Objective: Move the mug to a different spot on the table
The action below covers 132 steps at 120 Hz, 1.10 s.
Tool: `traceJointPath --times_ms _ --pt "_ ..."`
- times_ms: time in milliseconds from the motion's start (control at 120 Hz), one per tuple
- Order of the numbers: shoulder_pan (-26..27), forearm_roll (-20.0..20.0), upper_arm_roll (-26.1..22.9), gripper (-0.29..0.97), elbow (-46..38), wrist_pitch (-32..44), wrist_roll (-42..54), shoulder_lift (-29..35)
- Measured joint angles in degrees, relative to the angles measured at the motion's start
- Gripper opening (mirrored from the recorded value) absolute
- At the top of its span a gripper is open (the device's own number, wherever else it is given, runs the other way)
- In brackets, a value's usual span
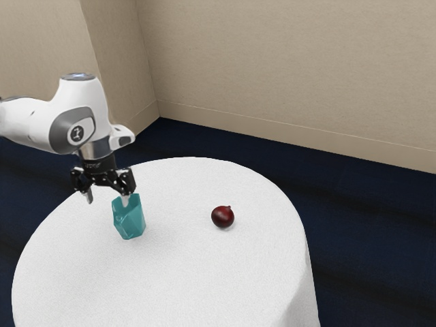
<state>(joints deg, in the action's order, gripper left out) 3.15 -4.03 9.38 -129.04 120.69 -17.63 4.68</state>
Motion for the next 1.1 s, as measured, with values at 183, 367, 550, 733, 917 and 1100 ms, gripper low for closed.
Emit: traceJointPath --times_ms 183,367,550,733,917,1100 --pt "0.46 0.25 -0.63 0.68 -3.72 4.50 -2.01 -0.37" --pt "0.33 0.08 -0.67 0.67 -5.21 9.36 -1.97 -2.91" --pt "-0.03 -0.51 -0.62 0.67 -5.22 12.91 -0.34 -5.08" --pt "-0.42 -2.01 -0.57 0.66 -5.10 15.98 1.82 -7.04" --pt "-1.11 -1.96 -0.53 0.66 -5.10 18.00 3.41 -8.65" --pt "-1.02 -1.42 -0.50 0.66 -4.94 19.65 4.59 -10.12"
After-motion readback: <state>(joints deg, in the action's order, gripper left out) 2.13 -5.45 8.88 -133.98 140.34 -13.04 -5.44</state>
